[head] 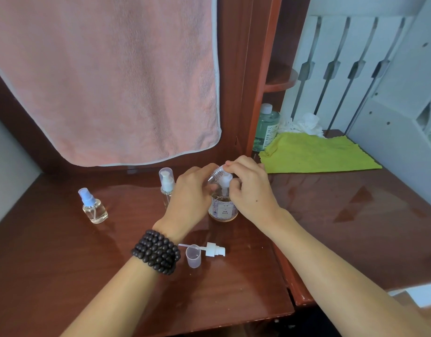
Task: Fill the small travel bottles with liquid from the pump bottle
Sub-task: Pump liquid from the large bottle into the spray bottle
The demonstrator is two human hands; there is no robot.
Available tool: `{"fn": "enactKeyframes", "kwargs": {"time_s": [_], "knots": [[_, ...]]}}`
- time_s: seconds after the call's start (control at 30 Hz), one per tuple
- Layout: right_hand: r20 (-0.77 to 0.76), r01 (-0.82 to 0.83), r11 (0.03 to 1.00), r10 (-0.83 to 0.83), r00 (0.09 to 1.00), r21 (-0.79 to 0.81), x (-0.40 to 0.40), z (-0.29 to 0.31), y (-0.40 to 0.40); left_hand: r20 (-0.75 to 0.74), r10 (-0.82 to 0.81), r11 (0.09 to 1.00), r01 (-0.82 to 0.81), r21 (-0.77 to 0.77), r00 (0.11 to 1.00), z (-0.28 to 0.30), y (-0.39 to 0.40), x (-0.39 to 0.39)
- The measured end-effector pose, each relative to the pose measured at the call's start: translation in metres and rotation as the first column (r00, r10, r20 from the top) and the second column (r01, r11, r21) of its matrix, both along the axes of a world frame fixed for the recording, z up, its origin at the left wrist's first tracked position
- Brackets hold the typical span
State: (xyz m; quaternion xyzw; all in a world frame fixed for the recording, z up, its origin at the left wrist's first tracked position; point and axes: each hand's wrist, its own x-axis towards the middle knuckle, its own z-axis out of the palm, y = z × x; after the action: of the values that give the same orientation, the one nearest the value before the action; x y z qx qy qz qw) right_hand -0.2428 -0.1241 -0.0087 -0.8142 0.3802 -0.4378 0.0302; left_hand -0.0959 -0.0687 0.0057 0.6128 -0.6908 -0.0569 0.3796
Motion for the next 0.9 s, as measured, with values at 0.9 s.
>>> {"fn": "enactKeyframes", "kwargs": {"time_s": [0.9], "knots": [[0.027, -0.064, 0.997, 0.065, 0.998, -0.045, 0.001, 0.001, 0.003, 0.042, 0.021, 0.999, -0.022, 0.035, 0.999, 0.004, 0.003, 0.000]]}}
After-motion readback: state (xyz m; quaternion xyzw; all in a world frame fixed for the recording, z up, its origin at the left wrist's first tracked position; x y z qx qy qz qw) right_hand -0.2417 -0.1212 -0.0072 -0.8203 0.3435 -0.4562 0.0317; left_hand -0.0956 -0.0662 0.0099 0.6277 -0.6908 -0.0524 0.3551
